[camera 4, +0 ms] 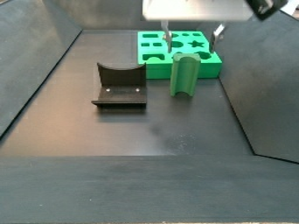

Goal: Pick up the arch object. Move up. Place the arch object on the fixture. Regrasp the arch object. Rotate the arch object. Move to above the board. Insert the arch object.
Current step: Rotate the arch object, then move to above the board.

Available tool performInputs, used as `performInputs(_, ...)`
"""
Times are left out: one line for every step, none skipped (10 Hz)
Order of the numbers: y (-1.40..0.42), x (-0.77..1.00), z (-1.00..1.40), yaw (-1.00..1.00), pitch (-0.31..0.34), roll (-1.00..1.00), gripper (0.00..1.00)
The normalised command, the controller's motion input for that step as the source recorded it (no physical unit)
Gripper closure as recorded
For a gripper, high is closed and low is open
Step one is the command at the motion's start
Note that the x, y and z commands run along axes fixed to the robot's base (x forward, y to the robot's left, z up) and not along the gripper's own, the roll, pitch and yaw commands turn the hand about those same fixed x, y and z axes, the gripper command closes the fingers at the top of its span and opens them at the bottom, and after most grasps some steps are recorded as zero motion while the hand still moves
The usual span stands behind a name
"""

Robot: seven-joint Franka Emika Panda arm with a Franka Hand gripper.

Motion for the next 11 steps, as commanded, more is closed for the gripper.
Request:
performInputs(0.00, 0.03, -1.00, 0.06, -0.012, 0.01, 0.00)
performInputs(0.00, 0.04, -0.81, 0.05, -0.023, 0.01, 0.00)
performInputs(0.00, 0.03, -0.65, 0.05, -0.024, 0.01, 0.00)
performInputs(0.00, 0.04, -0.45, 0.05, -0.024, 0.01, 0.00)
performInputs(0.00, 0.04, -0.30, 0.05, -0.020, 0.01, 0.00)
performInputs(0.00, 0.00, 0.00, 0.04, -0.023, 0.01, 1.00)
performInputs(-0.22, -0.17, 1.00, 0.05, -0.126, -0.13, 1.00)
performInputs(-0.21, -0.18, 1.00, 0.05, -0.117, -0.13, 1.00)
performInputs(-0.20, -0.17, 1.00, 0.05, -0.104, -0.12, 1.00)
performInputs(-0.19, -0.16, 1.00, 0.05, -0.052, -0.11, 1.00)
performInputs(-0.18, -0.15, 1.00, 0.04, -0.007, -0.10, 1.00)
